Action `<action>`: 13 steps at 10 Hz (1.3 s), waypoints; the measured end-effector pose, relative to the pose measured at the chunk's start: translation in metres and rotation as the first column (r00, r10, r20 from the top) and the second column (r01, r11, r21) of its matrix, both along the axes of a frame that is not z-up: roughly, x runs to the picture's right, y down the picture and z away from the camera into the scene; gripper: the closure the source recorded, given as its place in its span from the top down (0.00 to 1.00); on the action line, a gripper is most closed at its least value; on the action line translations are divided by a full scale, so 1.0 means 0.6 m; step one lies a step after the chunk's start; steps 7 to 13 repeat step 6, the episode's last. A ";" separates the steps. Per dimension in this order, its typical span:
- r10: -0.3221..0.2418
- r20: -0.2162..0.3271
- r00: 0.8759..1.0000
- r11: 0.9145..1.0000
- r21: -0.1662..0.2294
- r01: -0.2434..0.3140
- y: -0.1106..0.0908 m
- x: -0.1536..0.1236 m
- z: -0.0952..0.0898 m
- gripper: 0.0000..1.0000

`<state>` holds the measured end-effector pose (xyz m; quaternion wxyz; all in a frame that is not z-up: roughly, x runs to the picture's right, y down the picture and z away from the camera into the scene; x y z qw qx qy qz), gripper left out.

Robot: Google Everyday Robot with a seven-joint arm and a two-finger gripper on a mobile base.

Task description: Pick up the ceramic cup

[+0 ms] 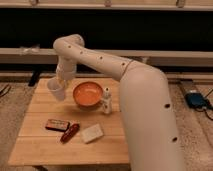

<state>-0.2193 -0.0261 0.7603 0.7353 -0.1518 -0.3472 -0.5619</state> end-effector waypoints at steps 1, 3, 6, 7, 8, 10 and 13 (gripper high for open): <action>0.012 0.025 1.000 1.000 0.014 -0.012 -0.016 0.002 -0.017 0.00; 0.011 0.076 0.997 1.000 0.023 -0.013 -0.030 0.000 -0.035 0.00; 0.009 0.080 0.997 1.000 0.023 -0.011 -0.030 -0.004 -0.037 0.00; 0.009 0.080 0.997 1.000 0.023 -0.011 -0.030 -0.004 -0.037 0.00; 0.009 0.080 0.997 1.000 0.023 -0.011 -0.030 -0.004 -0.037 0.00; 0.009 0.080 0.997 1.000 0.023 -0.011 -0.030 -0.004 -0.037 0.00; 0.009 0.080 0.997 1.000 0.023 -0.011 -0.030 -0.004 -0.037 0.00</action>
